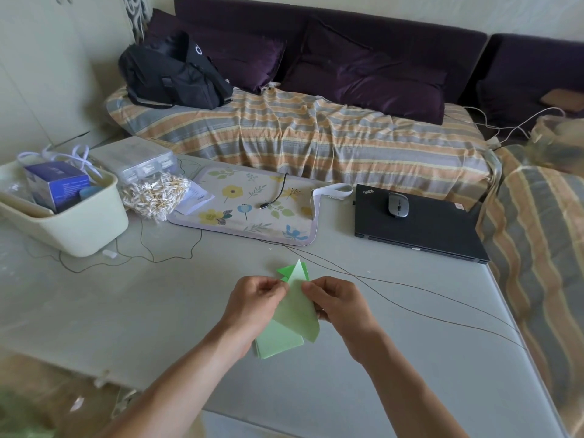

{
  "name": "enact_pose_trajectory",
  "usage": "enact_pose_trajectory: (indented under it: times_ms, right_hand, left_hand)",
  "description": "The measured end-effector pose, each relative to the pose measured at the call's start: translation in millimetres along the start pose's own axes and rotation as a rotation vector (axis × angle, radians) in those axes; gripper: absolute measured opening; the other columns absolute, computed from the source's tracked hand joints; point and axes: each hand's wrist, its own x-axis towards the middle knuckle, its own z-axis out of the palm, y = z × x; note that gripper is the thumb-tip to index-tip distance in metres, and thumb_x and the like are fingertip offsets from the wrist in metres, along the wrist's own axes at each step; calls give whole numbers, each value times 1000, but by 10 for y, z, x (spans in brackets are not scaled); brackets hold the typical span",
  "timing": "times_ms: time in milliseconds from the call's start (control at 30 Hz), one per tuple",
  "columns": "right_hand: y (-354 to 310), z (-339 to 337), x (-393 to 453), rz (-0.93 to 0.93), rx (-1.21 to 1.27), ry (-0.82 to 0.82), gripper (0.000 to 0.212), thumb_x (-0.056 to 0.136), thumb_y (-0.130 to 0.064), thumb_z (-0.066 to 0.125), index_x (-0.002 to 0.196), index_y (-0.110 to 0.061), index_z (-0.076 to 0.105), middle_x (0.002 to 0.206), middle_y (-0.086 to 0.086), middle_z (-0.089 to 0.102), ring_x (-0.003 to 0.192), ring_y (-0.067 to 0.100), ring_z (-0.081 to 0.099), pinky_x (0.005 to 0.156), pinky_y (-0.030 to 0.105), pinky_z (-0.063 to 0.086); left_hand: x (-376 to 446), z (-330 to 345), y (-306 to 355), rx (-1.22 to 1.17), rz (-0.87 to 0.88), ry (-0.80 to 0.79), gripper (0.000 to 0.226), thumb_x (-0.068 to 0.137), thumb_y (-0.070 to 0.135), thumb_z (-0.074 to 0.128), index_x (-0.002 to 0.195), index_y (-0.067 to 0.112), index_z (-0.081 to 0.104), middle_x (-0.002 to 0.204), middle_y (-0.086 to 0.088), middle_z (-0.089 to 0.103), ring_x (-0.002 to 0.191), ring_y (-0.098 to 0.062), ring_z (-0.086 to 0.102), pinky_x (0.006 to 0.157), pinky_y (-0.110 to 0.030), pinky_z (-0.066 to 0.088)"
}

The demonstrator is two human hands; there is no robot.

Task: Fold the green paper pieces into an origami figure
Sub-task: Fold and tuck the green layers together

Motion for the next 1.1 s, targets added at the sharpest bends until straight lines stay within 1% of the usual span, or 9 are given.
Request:
enact_pose_trajectory:
  times_ms: [133, 233, 333, 567, 733, 867, 1000, 1067, 1100]
  right_hand:
    - [-13, 16, -2, -28, -33, 34, 19, 94, -18, 71, 82, -3, 70, 68, 2, 67, 63, 14, 58, 64, 25, 51]
    - [-28, 14, -8, -6, -13, -3, 25, 94, -21, 71, 84, 1, 69, 68, 2, 64, 65, 16, 58, 70, 32, 53]
    - [-18, 15, -25, 3, -16, -32, 29, 94, -20, 71, 90, 9, 68, 65, -1, 63, 62, 14, 57, 68, 29, 53]
    - [-26, 34, -22, -20, -70, -7, 25, 94, -18, 71, 90, 7, 69, 69, 1, 66, 60, 12, 57, 58, 20, 50]
    - [-25, 32, -30, -29, -116, -21, 13, 94, -12, 69, 85, -2, 71, 63, -3, 64, 54, 11, 55, 57, 22, 49]
    - [-44, 21, -35, -7, -87, -27, 16, 94, -15, 69, 87, -1, 71, 67, 6, 66, 58, 19, 58, 64, 32, 51]
    - [-8, 3, -25, -26, -154, -4, 12, 93, -13, 67, 84, -8, 73, 66, 7, 66, 60, 19, 55, 64, 30, 48]
    - [18, -10, -12, -55, -256, 10, 14, 91, -15, 67, 79, -16, 73, 60, 2, 64, 59, 17, 53, 64, 30, 45]
    - [29, -15, -10, -66, -322, 3, 13, 90, -17, 68, 78, -18, 74, 57, -1, 64, 57, 14, 53, 64, 29, 44]
  left_hand:
    - [3, 18, -16, -21, -15, 28, 22, 93, 20, 68, 81, 3, 74, 51, 10, 54, 48, -8, 46, 51, -19, 37]
    - [17, 11, -9, -51, -26, 59, 21, 92, 23, 69, 82, 5, 75, 64, -4, 65, 61, -17, 53, 63, -27, 42]
    - [41, -11, -20, -78, -31, 95, 21, 89, 27, 69, 82, 8, 76, 82, -16, 75, 67, -20, 61, 67, -30, 47]
    - [42, -3, -20, -119, -31, 122, 35, 70, 44, 63, 80, 14, 77, 83, -8, 78, 72, -22, 68, 71, -35, 53]
    - [83, -30, -70, -111, -43, 156, 22, 81, 35, 68, 82, 16, 78, 83, -3, 78, 77, -22, 70, 75, -35, 55]
    - [109, -21, -79, -110, -46, 208, 16, 91, 23, 69, 83, 13, 77, 82, -5, 77, 71, -18, 64, 70, -30, 50]
    - [115, -47, -65, -72, -86, 199, 11, 91, 20, 67, 84, 14, 73, 71, 0, 66, 70, -21, 57, 67, -29, 44]
    - [81, -28, -53, 1, -93, 218, 4, 89, 20, 67, 92, 17, 68, 84, 2, 66, 81, -21, 61, 65, -27, 44]
    - [61, -20, -50, 44, -85, 238, 14, 88, 21, 69, 99, 19, 63, 95, 2, 63, 90, -19, 60, 67, -26, 43]
